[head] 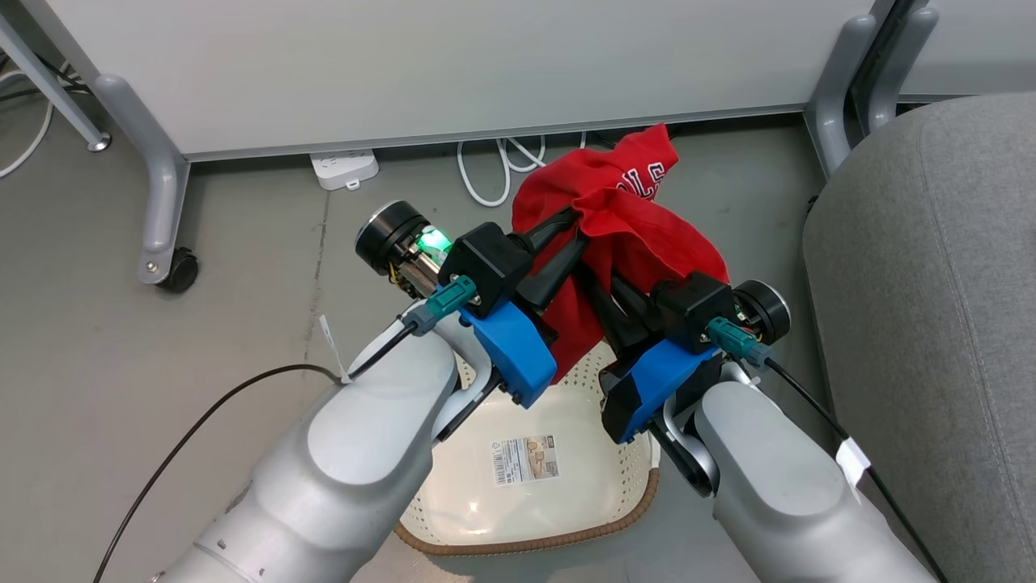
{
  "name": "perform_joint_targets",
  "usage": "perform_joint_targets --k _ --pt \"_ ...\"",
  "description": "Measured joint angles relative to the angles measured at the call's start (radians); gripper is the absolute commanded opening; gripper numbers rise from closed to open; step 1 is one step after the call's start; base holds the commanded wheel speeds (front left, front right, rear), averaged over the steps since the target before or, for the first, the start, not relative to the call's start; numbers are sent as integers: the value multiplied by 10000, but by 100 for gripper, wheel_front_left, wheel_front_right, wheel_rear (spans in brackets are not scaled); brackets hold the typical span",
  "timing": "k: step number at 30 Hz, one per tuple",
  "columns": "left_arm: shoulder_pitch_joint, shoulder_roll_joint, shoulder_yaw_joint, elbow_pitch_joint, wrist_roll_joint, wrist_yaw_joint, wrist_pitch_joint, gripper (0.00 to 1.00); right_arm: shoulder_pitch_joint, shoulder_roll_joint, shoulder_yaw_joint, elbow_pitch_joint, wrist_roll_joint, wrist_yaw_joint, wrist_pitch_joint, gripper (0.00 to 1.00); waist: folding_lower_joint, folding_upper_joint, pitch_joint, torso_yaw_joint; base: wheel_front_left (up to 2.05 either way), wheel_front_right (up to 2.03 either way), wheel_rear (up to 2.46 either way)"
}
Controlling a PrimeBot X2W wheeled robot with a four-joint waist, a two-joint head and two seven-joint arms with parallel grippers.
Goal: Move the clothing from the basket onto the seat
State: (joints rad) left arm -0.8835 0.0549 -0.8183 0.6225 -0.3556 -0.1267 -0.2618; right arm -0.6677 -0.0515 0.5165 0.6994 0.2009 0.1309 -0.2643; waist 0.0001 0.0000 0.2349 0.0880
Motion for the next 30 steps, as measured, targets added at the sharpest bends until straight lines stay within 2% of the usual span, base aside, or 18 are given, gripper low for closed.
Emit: perform_joint_targets --k 9,10,11,30 --pt "0 -10 50 6 61 -10 0 0 -27 0 33 0 23 0 0 0 -1 0 50 -11 0 0 0" --pt "0 -13 84 10 61 -10 2 20 -31 0 33 0 23 0 0 0 -1 0 59 -10 0 0 0" --pt "0 -13 115 4 61 -10 2 100 -40 0 36 0 21 0 0 0 -1 0 66 -12 0 0 0" --pt "2 -17 493 -6 408 -12 0 100 -64 2 -54 4 21 0 0 0 -1 0 151 -232 0 0 0"
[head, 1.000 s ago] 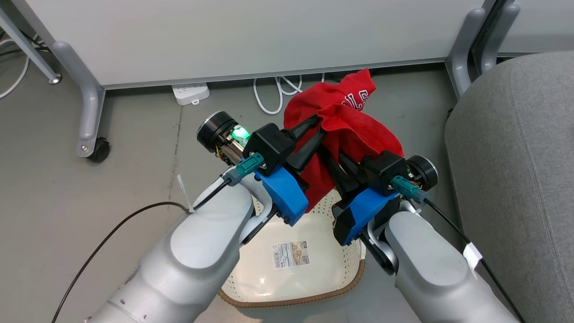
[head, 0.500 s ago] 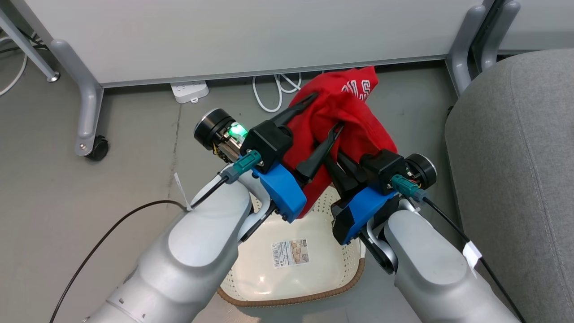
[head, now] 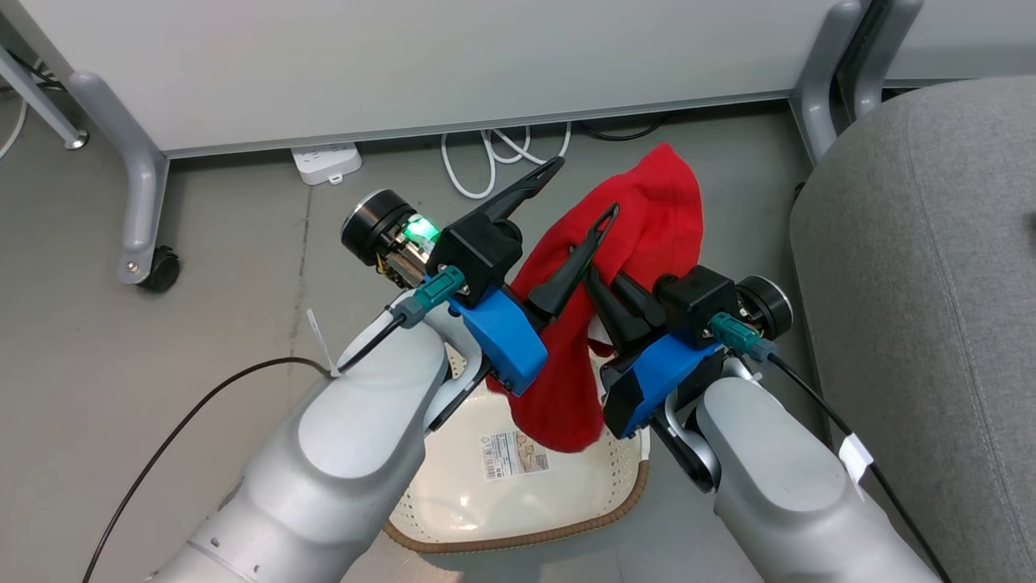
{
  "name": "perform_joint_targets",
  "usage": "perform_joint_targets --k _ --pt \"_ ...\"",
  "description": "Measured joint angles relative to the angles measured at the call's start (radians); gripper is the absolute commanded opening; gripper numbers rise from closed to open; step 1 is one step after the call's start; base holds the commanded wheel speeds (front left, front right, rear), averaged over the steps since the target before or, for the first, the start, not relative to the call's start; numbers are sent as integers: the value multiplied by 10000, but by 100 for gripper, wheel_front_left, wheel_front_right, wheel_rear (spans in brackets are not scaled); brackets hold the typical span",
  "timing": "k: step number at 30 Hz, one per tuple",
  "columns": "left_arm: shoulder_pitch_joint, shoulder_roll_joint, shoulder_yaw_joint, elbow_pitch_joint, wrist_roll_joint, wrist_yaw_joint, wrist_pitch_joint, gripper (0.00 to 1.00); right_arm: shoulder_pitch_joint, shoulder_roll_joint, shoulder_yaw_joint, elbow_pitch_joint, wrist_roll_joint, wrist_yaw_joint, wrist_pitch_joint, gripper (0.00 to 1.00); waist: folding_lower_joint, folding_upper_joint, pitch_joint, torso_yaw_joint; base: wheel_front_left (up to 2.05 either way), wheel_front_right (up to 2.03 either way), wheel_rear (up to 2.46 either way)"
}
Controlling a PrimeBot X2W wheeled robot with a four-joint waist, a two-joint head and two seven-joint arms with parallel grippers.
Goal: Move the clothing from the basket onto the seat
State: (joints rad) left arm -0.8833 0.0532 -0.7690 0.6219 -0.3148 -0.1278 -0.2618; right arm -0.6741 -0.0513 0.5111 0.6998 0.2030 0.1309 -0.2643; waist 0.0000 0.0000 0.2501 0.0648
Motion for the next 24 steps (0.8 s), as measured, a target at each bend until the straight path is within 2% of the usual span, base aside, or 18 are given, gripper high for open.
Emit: perform_joint_targets --k 12,24 --pt "-1 109 138 -21 136 -17 0 100 7 8 -660 -360 -374 0 0 0 0 0 270 -634 0 0 0" --pt "-63 280 -98 -67 213 -29 0 100 37 8 -1678 -945 -612 0 0 0 0 0 655 -1761 0 0 0"
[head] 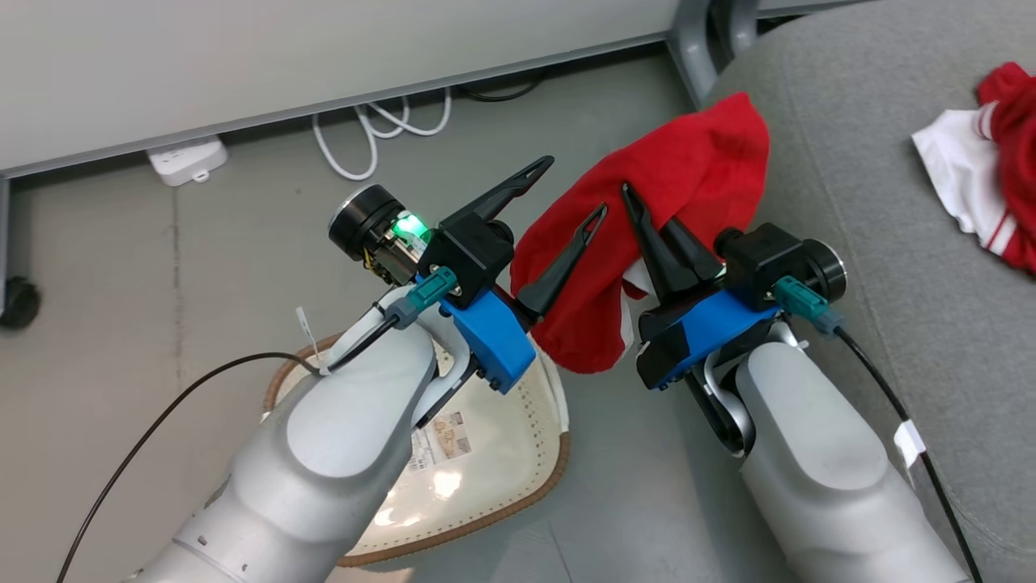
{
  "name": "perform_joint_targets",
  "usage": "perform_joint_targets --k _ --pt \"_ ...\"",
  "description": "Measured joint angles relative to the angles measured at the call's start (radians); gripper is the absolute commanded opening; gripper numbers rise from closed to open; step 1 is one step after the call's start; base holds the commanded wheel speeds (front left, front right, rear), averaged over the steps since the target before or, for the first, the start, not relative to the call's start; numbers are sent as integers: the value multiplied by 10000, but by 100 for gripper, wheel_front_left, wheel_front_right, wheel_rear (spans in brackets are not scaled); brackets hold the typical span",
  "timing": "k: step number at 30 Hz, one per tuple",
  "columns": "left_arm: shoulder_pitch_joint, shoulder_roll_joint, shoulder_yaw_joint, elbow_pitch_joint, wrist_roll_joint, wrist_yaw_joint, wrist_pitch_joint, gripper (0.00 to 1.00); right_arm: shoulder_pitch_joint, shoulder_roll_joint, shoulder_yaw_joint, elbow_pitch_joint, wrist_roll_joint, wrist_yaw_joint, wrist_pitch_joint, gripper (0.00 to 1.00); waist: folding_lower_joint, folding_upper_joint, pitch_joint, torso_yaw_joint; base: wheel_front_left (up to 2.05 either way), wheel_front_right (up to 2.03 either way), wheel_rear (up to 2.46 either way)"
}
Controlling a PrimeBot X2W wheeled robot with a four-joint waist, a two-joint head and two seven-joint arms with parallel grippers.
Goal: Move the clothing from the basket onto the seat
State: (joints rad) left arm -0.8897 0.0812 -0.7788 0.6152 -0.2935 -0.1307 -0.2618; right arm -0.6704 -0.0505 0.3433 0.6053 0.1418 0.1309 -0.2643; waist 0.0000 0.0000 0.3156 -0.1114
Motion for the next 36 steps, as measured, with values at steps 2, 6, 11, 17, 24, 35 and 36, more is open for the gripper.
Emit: perform_joint_targets --k 2,6,11,17,24,35,36 --pt "1 13 -56 -6 -2 0 -2 100 12 4 -196 -102 -21 0 0 0 0 0 52 -222 0 0 0" --pt "3 46 -163 -17 -2 0 -8 100 57 0 -508 -282 -104 0 0 0 0 0 119 -560 0 0 0" --pt "21 100 -422 -38 -6 0 -8 100 195 0 -1189 -608 -161 0 0 0 0 0 225 -1263 0 0 0" --pt "35 100 -759 -75 -48 0 -8 100 460 2 -1802 -978 -226 0 2 0 0 0 334 -1900 0 0 0" --pt "64 136 -1122 -94 -140 0 -8 100 984 0 -2631 -1436 -522 0 0 0 0 0 514 -2442 0 0 0" --pt "147 257 -1569 -104 -286 0 50 100 1755 0 -3404 -1954 -600 0 0 0 0 0 826 -2985 0 0 0" --pt "149 270 -1584 -115 -286 0 52 100 1815 0 -3419 -1981 -581 0 0 0 0 0 854 -3023 0 0 0"
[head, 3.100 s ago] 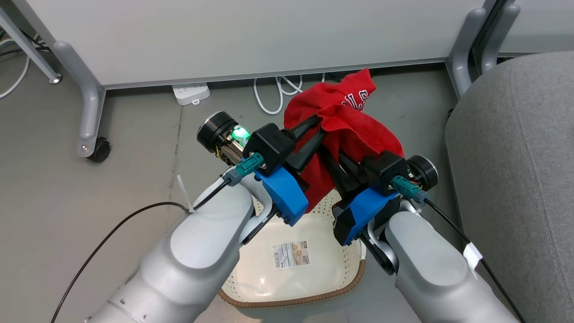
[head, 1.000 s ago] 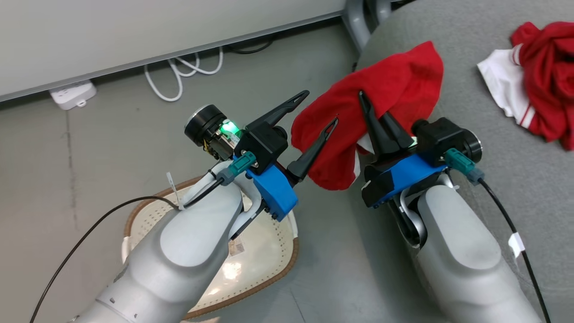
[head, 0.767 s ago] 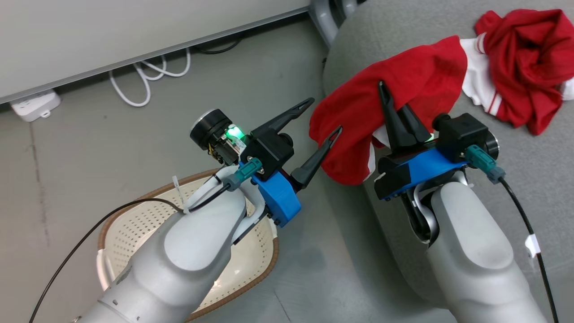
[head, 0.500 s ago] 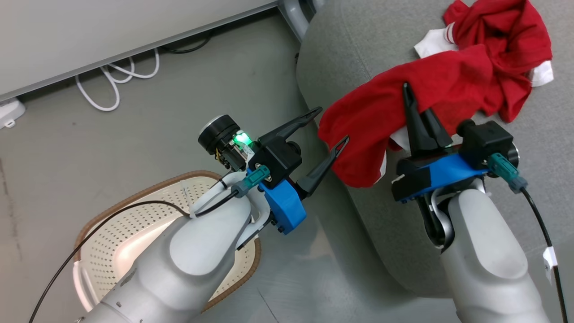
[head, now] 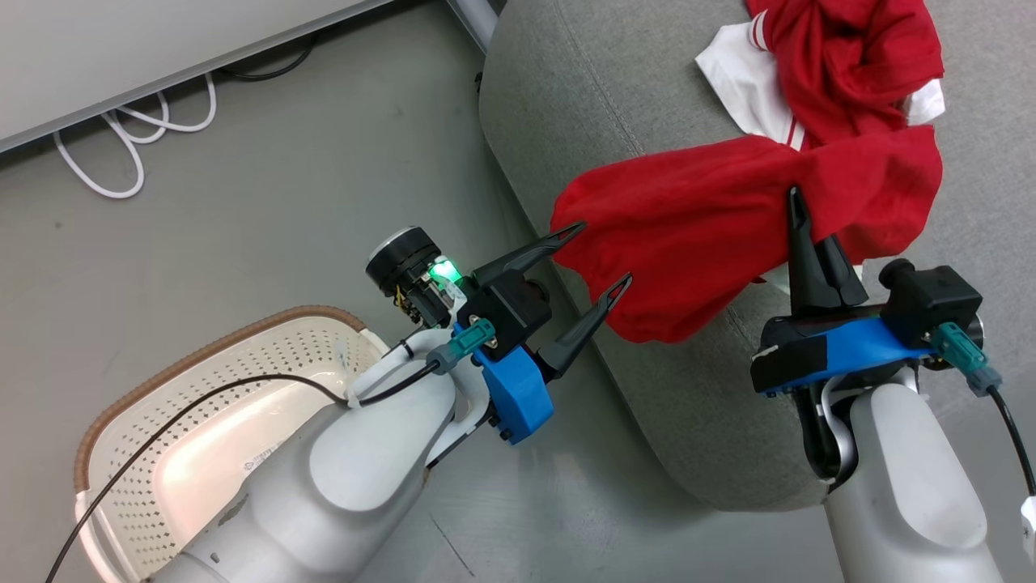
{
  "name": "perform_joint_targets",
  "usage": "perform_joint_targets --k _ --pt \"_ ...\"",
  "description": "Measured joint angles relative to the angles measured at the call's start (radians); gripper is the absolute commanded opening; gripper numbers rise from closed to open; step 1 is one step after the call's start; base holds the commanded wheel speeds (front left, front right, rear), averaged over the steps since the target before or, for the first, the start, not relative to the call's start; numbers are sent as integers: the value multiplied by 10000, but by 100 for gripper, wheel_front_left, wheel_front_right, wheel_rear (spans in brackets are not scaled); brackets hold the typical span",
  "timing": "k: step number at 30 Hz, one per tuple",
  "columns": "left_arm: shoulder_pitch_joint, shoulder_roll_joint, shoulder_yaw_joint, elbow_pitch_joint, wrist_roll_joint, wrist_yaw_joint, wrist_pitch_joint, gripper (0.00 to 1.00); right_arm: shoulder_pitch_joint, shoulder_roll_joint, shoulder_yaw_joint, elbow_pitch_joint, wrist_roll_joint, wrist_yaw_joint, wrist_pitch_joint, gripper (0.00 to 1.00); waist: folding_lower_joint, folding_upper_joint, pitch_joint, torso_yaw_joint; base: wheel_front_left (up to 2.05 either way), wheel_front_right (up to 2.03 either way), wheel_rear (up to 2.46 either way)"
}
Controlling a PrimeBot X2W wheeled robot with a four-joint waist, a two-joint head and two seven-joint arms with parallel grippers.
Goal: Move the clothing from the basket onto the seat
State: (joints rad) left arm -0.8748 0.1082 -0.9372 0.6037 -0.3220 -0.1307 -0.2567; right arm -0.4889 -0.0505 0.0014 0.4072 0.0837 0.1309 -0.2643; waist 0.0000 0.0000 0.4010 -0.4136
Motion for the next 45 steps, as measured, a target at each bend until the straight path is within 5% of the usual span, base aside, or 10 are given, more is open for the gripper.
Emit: perform_joint_targets --k 19,33,45 --pt "-283 224 -23 -288 -98 136 31 100 -768 -132 0 -855 -522 2 0 0 0 0 522 3 0 0 0" --pt "-1470 1011 157 -1170 178 251 468 100 -4598 -2660 -1944 -2190 -247 2 0 0 0 0 2552 294 0 0 0" --pt "-2092 1647 182 -2286 453 359 982 100 -5516 -5323 -4027 -897 -65 0 2 0 2 0 4345 375 0 0 0"
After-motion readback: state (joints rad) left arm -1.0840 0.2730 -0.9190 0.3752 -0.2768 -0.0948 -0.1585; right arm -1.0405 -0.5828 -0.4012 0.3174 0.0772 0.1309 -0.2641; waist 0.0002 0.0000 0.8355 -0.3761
